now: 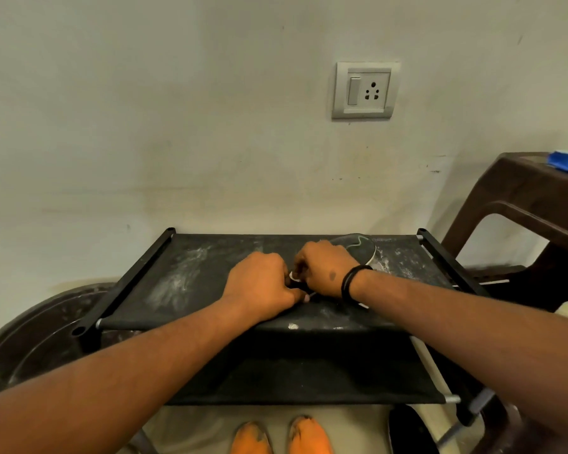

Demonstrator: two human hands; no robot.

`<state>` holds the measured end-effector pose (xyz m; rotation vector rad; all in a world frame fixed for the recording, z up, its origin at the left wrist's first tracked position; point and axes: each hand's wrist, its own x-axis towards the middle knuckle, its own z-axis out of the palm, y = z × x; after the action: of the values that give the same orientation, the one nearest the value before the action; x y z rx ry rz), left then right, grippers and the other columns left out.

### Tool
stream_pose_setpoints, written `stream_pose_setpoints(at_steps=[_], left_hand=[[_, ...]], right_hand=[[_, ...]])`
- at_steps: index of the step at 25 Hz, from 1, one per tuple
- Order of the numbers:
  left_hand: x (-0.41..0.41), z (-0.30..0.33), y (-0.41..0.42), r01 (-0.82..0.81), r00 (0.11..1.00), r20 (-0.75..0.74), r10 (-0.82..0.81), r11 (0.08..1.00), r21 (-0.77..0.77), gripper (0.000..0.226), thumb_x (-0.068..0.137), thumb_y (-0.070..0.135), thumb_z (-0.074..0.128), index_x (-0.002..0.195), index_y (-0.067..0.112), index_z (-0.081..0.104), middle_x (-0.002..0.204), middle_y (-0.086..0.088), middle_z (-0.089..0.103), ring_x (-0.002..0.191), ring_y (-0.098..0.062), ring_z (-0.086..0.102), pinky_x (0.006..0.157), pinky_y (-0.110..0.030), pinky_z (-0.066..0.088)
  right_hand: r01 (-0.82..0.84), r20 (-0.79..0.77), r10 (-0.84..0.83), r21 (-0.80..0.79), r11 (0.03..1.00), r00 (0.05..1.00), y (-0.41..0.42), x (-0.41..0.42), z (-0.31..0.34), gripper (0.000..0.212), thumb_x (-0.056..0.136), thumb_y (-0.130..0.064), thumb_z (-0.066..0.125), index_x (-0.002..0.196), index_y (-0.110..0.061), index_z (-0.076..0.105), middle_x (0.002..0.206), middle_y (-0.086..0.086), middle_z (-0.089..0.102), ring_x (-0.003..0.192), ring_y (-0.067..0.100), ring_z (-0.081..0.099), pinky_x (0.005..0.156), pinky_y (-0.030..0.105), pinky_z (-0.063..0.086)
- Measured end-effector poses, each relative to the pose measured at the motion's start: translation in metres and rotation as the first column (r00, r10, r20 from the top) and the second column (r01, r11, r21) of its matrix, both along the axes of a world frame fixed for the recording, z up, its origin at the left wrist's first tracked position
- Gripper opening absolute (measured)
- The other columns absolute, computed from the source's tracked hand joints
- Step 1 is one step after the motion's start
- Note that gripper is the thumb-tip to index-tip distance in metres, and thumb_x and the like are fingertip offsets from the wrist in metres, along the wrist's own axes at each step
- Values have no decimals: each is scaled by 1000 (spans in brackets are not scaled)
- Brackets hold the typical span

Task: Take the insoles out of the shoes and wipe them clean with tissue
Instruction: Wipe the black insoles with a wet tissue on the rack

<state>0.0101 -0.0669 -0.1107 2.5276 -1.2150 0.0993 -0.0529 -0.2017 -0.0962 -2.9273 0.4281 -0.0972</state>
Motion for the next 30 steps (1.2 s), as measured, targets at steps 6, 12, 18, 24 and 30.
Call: stream_pose_setpoints(at_steps=[6,12,18,24,30], left_hand=[[2,-3,0,-3,997,82,-3,997,75,47,76,65,69,68,19,68,56,3,55,58,-16,57,51,-29,42],[6,-8,5,38,999,20,-39,999,37,50,80,63,69,55,22,57,49,4,50,49,-10,47,50,-26,33],[11,-10,4,79,996,-43,-81,996,-34,45,79,63,70,63,22,72,54,1,62,48,-12,54,50,-30,44],[13,-13,7,79,997,-14,-79,997,-19,49,76,73,62,70,26,76,58,3,65,49,-9,56,51,-33,50],[14,-14,6,66,998,-2,-66,998,-7,46,79,67,67,69,24,74,53,1,62,47,-11,54,48,-29,43]], right_hand=[[-120,-57,123,54,991,991,-5,-10,-7,22,85,-17,63,102,-25,76,103,-3,74,101,22,66,92,42,51],[-88,15,88,52,995,996,-13,-5,-3,26,88,-13,60,101,-28,77,108,-5,71,106,21,62,97,44,45],[27,50,-21,-115,993,999,-17,14,0,21,88,-19,62,106,-25,72,110,3,68,113,30,52,95,44,43],[-1,66,0,7,1000,998,-17,13,-3,21,86,-13,65,99,-25,77,101,1,74,105,24,62,89,40,54],[-81,24,78,151,985,997,-10,9,-9,21,85,-10,64,92,-23,78,99,-1,75,100,20,65,91,41,54]])
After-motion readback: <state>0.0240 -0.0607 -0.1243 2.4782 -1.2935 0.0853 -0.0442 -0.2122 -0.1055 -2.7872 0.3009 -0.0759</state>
